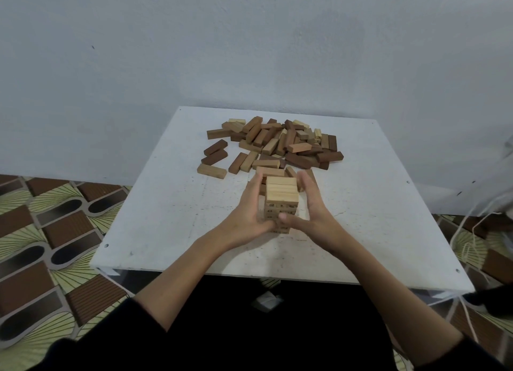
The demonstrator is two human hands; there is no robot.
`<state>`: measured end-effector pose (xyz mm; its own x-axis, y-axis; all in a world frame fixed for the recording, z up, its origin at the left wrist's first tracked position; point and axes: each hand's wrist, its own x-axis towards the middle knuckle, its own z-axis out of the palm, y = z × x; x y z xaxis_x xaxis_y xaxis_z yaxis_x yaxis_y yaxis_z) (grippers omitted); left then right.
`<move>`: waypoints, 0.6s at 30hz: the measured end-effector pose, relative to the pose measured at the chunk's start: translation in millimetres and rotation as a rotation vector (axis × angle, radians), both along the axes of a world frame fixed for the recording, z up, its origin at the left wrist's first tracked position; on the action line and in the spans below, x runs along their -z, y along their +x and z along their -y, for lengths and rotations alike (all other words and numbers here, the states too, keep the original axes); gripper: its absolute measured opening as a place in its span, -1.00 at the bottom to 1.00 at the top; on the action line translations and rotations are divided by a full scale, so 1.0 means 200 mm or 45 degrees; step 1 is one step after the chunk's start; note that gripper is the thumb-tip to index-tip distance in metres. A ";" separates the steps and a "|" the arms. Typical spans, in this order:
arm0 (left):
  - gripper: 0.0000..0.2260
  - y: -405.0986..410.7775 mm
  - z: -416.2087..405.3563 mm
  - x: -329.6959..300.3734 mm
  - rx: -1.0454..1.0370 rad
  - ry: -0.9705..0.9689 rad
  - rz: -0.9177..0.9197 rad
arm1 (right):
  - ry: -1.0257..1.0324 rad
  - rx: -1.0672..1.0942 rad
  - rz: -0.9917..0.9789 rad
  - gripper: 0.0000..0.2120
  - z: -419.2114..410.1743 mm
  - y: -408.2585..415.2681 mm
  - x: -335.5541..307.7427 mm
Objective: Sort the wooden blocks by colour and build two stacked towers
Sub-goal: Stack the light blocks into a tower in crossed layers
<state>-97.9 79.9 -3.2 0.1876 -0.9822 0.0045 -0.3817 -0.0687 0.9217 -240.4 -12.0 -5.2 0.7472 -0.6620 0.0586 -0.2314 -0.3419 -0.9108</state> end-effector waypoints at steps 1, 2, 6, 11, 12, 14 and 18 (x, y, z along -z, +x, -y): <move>-0.15 0.02 0.00 -0.01 -0.020 -0.023 0.029 | -0.015 -0.007 -0.019 -0.07 0.03 -0.01 -0.01; -0.11 0.04 0.00 -0.02 -0.031 -0.038 0.044 | -0.041 -0.013 -0.036 -0.04 0.05 -0.03 -0.02; -0.08 0.08 0.03 -0.06 -0.048 -0.091 0.038 | -0.186 -0.044 -0.073 -0.10 0.11 -0.03 -0.07; -0.11 0.09 0.05 -0.06 -0.067 -0.126 0.025 | -0.248 -0.067 -0.087 -0.20 0.14 -0.01 -0.11; -0.11 0.09 0.05 -0.06 -0.069 -0.127 0.023 | -0.254 -0.074 -0.091 -0.22 0.13 -0.01 -0.12; -0.12 0.09 0.06 -0.05 -0.077 -0.133 0.011 | -0.253 -0.074 -0.103 -0.24 0.13 0.00 -0.12; -0.12 0.09 0.06 -0.04 -0.098 -0.153 -0.019 | -0.260 -0.065 -0.107 -0.26 0.14 0.00 -0.11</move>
<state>-79.0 67.4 4.0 0.2633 -0.9575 0.1180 -0.3659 0.0141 0.9306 -241.2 -39.1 16.6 0.7872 -0.6041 0.1240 -0.2812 -0.5307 -0.7996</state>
